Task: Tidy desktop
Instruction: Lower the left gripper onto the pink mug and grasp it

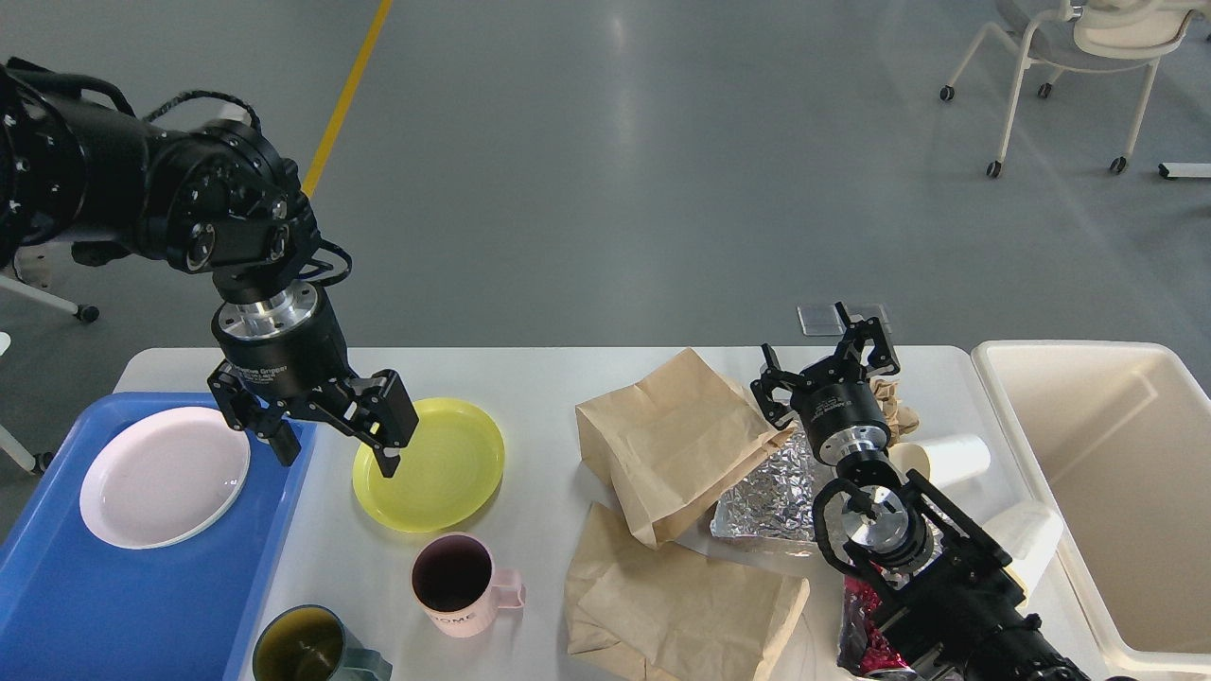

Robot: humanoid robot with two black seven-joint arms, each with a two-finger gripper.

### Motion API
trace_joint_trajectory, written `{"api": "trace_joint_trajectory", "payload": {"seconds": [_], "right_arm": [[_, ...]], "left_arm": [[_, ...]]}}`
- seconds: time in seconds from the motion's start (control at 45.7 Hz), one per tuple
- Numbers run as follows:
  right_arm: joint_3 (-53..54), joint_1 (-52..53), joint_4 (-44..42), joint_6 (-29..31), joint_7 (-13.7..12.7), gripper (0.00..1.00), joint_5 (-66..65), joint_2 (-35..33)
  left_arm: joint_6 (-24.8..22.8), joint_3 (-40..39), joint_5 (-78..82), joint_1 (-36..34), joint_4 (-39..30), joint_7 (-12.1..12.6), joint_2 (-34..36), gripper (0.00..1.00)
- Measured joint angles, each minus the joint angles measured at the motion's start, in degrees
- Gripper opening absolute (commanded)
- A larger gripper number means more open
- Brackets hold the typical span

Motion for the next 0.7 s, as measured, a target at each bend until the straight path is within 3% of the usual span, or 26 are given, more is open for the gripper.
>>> {"api": "trace_joint_trajectory", "payload": {"seconds": [0.285, 0.438, 0.569, 0.7], "right_arm": [[0.0, 0.0, 0.0, 0.0, 0.0, 1.0, 0.0, 0.0], [0.0, 0.0, 0.0, 0.0, 0.0, 1.0, 0.0, 0.0], [0.0, 0.0, 0.0, 0.0, 0.0, 1.0, 0.0, 0.0], [0.0, 0.0, 0.0, 0.0, 0.0, 1.0, 0.0, 0.0]], "left_arm": [[0.0, -3.3, -8.2, 9.3, -0.1, 13.8, -2.1, 0.9], [5.9, -5.3, -13.1, 14.0, -0.2, 21.9, -4.4, 0.91], [11.5, -6.4, -17.0, 15.1, -0.2, 26.4, -4.7, 0.91], [15.2, -7.3, -20.3, 15.3, -0.2, 29.3, -4.7, 0.91]]}}
